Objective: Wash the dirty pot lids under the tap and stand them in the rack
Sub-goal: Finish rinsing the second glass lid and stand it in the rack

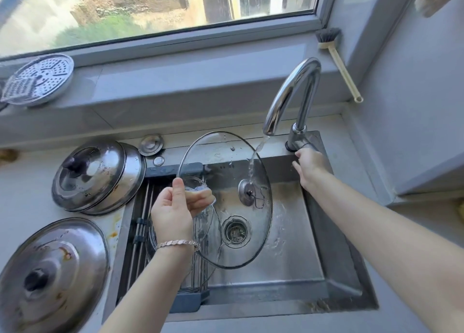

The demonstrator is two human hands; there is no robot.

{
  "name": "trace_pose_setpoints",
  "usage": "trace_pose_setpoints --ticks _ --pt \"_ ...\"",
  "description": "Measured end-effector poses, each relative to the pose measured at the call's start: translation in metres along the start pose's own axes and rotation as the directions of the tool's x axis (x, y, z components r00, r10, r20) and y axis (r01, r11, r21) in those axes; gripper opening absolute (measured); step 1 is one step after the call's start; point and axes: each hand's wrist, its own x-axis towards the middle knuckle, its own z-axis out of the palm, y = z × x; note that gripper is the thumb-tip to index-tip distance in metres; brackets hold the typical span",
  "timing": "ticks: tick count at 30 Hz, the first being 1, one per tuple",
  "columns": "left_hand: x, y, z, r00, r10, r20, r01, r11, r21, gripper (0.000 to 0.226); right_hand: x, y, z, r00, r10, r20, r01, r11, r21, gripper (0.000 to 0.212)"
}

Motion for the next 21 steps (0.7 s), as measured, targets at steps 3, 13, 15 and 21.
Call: trace_pose_setpoints --ticks 3,13,15,21 --pt "-0.002 0.0 0.0 0.999 -0.03 0.024 0.03 0.999 0.025 0.036 0.0 -0.003 -0.007 0.999 0.001 0.042 0.001 0.999 -0.042 0.021" --pt "-0.019 -0.005 0.013 0.989 -0.1 0.107 0.086 0.989 0.124 0.031 -0.096 0.057 -0.029 0.775 -0.015 0.632 0.565 0.465 -0.681 0.055" --pt "-0.024 -0.006 0.015 0.989 -0.097 0.114 0.081 0.987 0.139 0.031 -0.105 0.069 -0.032 0.777 -0.065 0.627 0.595 0.402 -0.696 0.054" --pt "-0.038 -0.003 0.02 0.985 -0.096 0.141 0.073 0.984 0.162 0.031 -0.099 0.08 -0.028 0.929 0.06 0.365 0.266 0.575 -0.773 0.051"
